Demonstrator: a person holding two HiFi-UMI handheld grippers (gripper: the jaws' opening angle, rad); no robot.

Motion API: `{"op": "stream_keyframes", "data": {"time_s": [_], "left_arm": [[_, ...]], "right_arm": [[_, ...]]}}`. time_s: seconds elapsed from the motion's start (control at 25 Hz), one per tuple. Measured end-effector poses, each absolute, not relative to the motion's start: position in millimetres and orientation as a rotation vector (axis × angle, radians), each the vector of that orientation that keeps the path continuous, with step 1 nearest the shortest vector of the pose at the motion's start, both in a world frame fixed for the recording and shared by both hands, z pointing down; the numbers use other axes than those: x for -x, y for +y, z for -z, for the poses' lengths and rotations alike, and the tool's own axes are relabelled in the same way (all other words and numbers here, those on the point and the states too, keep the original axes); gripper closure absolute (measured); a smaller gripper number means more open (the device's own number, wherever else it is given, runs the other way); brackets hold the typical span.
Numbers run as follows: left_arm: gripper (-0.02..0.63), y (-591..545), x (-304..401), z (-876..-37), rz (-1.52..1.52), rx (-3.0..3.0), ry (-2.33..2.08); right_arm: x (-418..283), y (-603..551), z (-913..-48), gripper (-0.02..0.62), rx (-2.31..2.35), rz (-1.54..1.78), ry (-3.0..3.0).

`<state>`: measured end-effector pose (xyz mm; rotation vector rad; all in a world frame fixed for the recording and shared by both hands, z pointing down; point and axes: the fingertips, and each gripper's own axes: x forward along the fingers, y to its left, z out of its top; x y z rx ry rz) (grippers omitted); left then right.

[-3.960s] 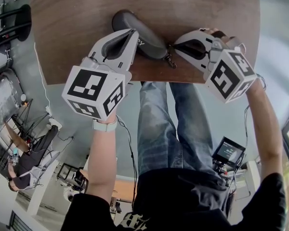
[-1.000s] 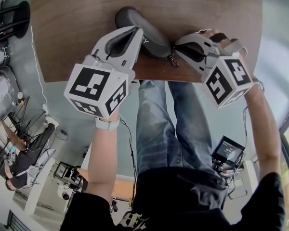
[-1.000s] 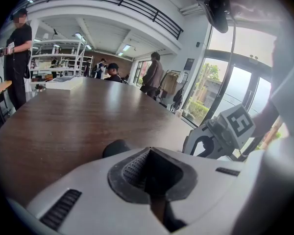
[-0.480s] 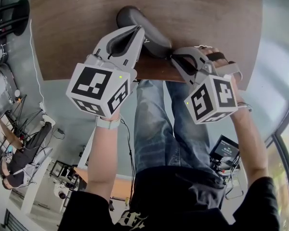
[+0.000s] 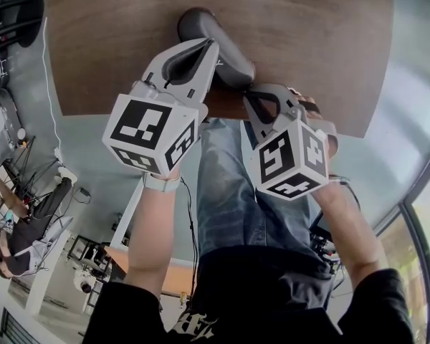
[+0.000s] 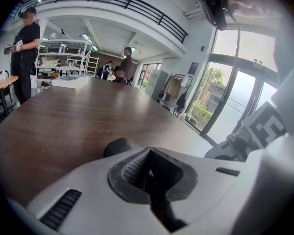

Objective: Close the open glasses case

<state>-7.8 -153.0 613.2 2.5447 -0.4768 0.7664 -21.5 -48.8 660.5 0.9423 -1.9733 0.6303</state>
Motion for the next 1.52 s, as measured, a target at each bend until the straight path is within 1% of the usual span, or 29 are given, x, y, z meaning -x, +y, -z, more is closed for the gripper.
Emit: {"op": "stream_keyframes", "data": {"time_s": [0.24,0.4,0.48,0.6,0.84,1.08,1.24,1.32,1.52], "left_arm": [[0.6,-155,4,-615,-0.746,-2.538,-0.496],[0.6,-159,0,-613,-0.704,-2.541,-0.466],[0.6,-161,5,-609,-0.696,-2.582,-0.468],[0.6,-164,12,-601,-0.712,-2.643,-0.498],[0.6,-158,8,-575,-0.745,-2.676,-0.49],[0.6,-141,13,-558,-0.813,-2.663,-0.482],[0.6,-116,27,-525,-0.827,-2.661,-0.497],[0.6,-116,29,-500,-0.808,-2.679,-0.517],[0.6,-73,49,-371,-0.7,-2.73,-0.529]], "right_arm": [[39,-49,-665,0.607,-0.942,-0.731,-2.007],[31,-53,-664,0.605,-0.967,-0.77,-2.036],[29,-54,-662,0.579,-0.986,-0.779,-2.022],[25,-52,-658,0.566,-0.993,-0.785,-2.008],[2,-29,-633,0.566,-1.015,-0.802,-2.001],[-35,-33,-595,0.568,-1.083,-0.762,-2.037],[-51,-30,-551,0.568,-1.149,-0.695,-2.054],[-61,-40,-521,0.594,-1.193,-0.645,-2.068],[-56,-10,-383,0.604,-1.293,-0.547,-2.072]]}}
